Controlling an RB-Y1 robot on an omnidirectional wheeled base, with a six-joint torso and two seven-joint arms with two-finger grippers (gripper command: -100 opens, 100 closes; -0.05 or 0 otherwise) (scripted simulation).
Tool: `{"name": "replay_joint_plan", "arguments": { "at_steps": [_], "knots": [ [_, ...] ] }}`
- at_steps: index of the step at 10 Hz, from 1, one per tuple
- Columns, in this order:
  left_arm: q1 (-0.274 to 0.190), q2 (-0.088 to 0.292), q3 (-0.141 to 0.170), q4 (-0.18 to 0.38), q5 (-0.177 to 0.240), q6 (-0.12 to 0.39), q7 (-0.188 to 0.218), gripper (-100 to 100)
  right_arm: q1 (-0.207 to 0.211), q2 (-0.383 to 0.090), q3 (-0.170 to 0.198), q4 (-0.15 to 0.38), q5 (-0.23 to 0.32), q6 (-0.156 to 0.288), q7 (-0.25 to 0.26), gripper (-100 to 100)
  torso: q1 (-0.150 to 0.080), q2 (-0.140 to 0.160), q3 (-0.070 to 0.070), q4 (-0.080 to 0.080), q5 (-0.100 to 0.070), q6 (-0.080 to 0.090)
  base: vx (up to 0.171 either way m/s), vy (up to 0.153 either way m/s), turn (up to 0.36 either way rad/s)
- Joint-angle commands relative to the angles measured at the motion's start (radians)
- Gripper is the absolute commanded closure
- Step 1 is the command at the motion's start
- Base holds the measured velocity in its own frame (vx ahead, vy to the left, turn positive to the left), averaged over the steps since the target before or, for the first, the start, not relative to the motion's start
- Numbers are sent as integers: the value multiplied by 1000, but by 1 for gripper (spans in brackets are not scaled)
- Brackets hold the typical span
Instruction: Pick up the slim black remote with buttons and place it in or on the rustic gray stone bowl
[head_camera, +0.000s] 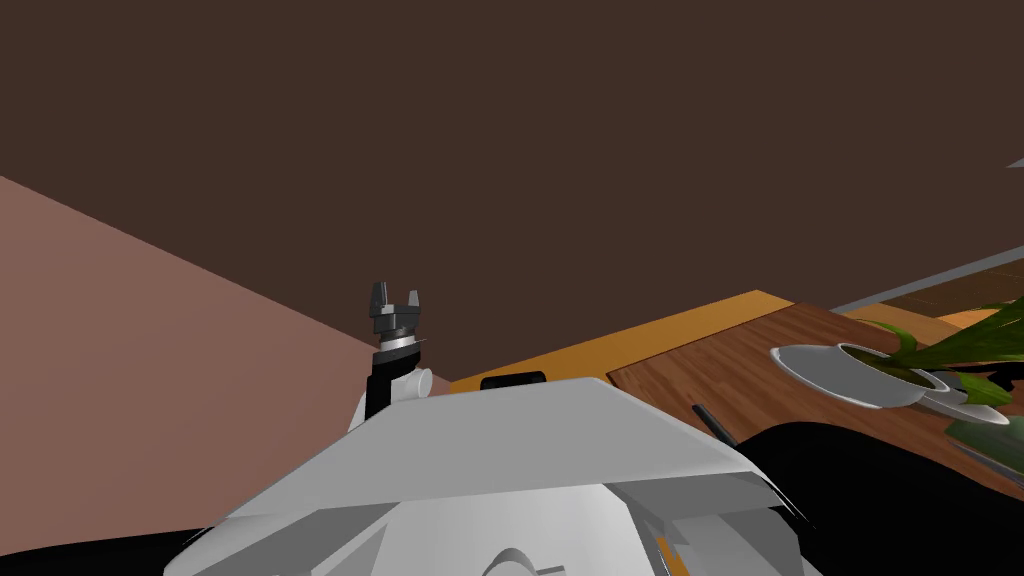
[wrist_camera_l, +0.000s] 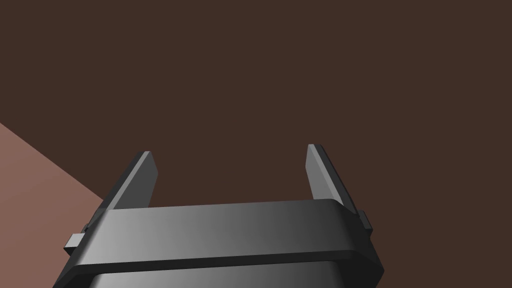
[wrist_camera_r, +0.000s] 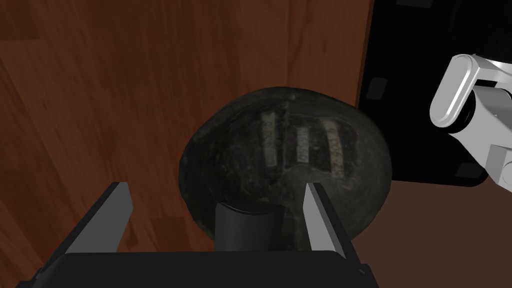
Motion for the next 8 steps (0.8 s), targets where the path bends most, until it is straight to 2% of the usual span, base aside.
{"name": "replay_joint_plan", "arguments": {
  "at_steps": [1,7,8],
  "knots": [
    [0,0,0,0,0,0,0,0,15,-31,-18,-6,-8,-19,-8,-100,0,0,0,0,0,0,-5,19,-64],
    [0,0,0,0,0,0,0,0,67,-141,-81,-27,-37,-87,-35,-100,2,1,1,0,1,0,-16,28,-63],
    [0,0,0,0,0,0,0,0,58,-130,-73,-20,-32,-82,-31,-100,2,1,0,0,1,0,-5,10,-7]
  ]
}}
